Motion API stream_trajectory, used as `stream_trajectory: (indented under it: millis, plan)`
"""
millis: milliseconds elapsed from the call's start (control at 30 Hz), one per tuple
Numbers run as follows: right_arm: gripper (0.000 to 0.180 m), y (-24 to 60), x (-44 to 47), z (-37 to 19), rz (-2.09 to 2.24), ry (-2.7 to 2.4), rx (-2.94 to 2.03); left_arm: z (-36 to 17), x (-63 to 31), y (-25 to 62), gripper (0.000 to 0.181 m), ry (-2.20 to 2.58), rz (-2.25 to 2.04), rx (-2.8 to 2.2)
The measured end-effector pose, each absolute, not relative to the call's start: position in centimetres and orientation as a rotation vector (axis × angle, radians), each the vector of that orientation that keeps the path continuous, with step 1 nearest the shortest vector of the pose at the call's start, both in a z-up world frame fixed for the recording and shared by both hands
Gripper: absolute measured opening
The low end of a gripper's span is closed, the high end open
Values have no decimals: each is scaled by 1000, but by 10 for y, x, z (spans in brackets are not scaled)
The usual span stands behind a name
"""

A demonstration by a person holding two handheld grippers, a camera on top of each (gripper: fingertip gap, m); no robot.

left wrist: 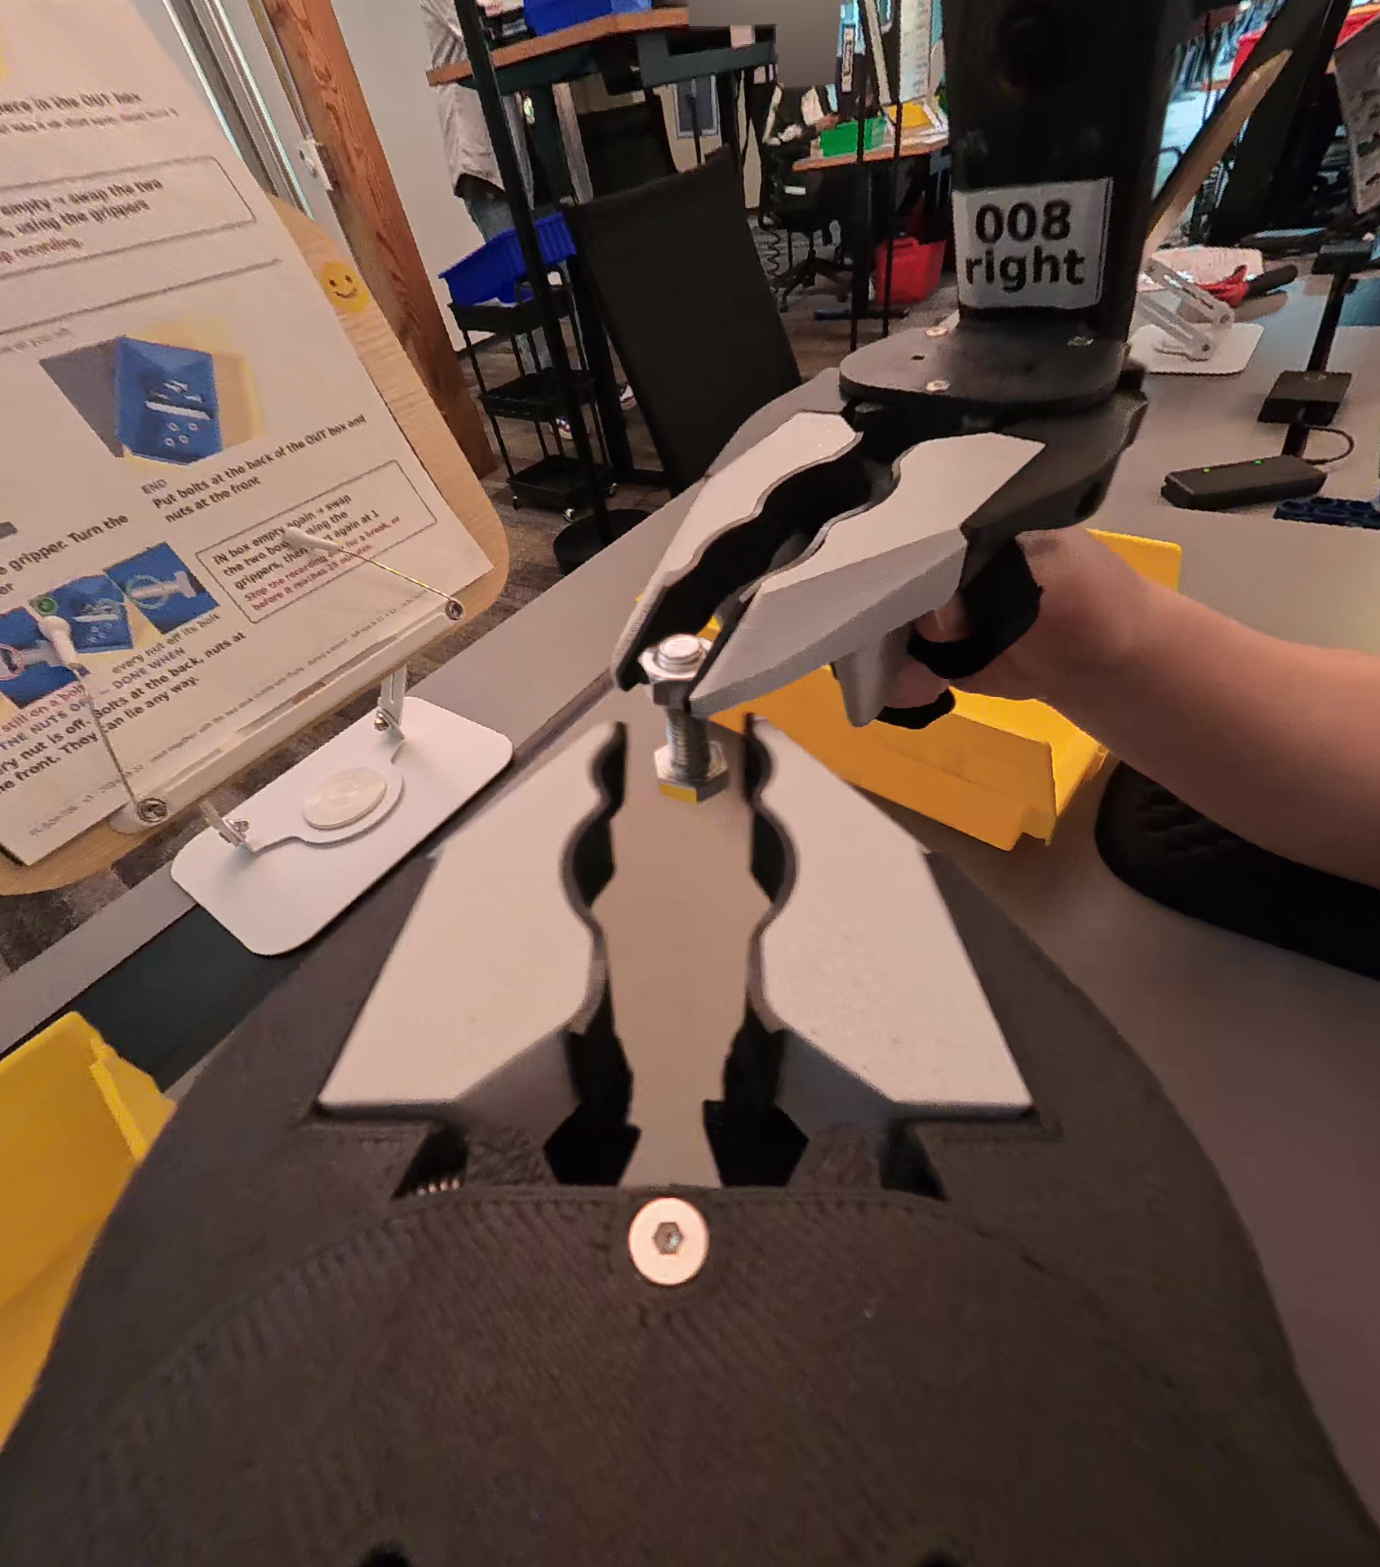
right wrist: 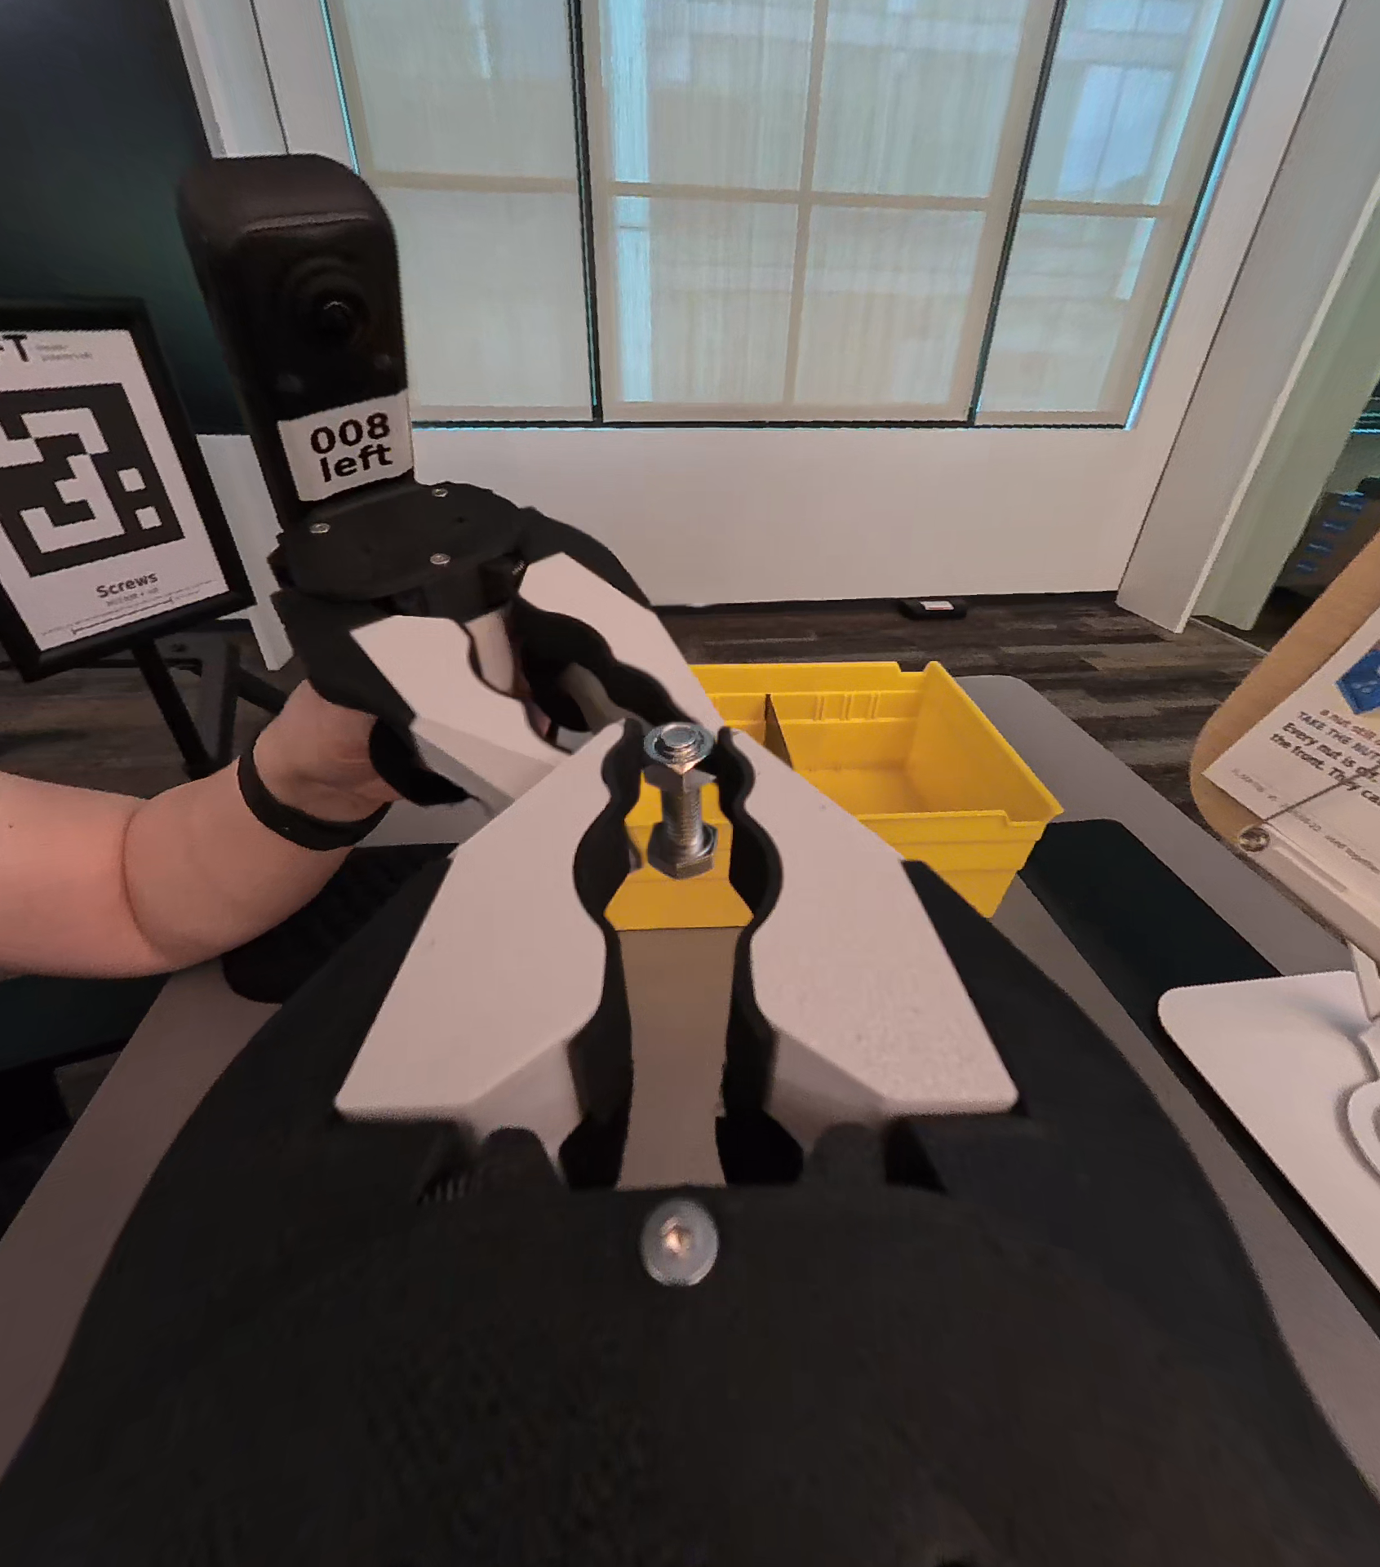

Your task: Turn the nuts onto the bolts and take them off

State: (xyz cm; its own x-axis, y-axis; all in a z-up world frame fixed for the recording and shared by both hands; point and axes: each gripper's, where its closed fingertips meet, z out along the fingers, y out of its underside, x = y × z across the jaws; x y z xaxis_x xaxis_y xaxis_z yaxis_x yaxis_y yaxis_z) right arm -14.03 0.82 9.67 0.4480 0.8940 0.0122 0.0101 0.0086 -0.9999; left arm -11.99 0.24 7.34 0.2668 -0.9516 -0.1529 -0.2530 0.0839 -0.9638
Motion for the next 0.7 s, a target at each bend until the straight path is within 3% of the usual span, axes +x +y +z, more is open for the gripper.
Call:
stream_trajectory:
  millis: [100, 167, 367, 700]
  plan:
    - [16, 9, -135, 101, 902, -836, -1388, 72, -120, 1, 52, 1222, -821, -1429]
    - [15, 5, -135, 106, 967, -829, -1370, 65, -116, -3, 57, 1265, -866, -1452]
    - [16, -1, -138, 107, 997, -857, -1359, 65, -111, -10, 23, 1279, -960, -1402]
    - [18, -1, -140, 108, 976, -854, -1351, 62, -112, -5, 17, 1278, -899, -1400]
